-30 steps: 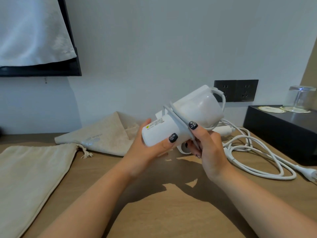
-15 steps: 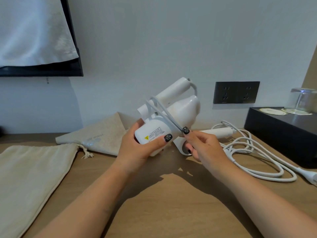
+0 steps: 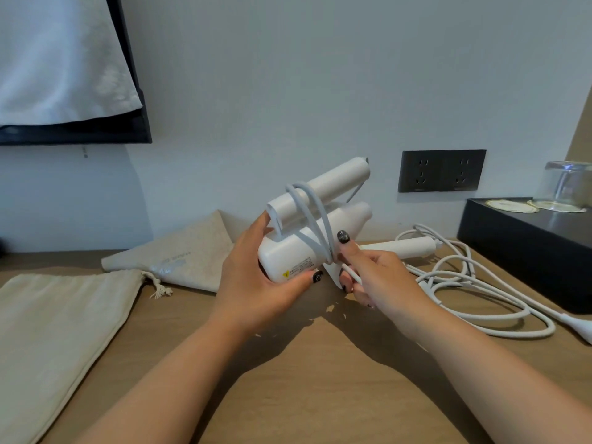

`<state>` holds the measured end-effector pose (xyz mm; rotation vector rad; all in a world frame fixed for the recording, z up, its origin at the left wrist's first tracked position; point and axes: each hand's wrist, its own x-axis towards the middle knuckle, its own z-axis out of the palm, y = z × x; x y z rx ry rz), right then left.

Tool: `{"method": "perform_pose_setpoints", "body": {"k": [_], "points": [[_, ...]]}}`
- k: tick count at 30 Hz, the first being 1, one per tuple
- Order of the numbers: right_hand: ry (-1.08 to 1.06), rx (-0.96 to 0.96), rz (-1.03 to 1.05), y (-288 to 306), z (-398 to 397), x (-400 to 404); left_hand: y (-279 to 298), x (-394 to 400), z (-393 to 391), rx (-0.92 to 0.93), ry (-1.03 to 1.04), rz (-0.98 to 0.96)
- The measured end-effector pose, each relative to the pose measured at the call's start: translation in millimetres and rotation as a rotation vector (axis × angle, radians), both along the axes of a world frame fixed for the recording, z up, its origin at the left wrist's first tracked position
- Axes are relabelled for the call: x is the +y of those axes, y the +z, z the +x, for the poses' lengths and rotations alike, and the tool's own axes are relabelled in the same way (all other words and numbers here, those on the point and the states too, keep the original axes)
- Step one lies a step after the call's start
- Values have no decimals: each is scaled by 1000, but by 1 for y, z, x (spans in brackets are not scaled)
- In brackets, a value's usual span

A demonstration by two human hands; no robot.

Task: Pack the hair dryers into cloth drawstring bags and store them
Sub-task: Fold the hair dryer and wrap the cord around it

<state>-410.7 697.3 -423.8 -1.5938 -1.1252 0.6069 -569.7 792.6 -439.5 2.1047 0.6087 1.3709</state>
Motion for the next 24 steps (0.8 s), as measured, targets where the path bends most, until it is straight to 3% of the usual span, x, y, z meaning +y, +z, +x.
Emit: {"method": "perform_pose_setpoints", "body": {"k": [3,9,20,24], "points": [[53,204,50,4,-5,-1,-3,5,1,11,21,82],[60,157,6,4,-1,0,-3,10,-5,134,127,286],[147,477,90,3,-4,-2,-3,14,0,219,203,750],[97,527,147,4,-8,-4,-2,12,1,196,200,809]]}}
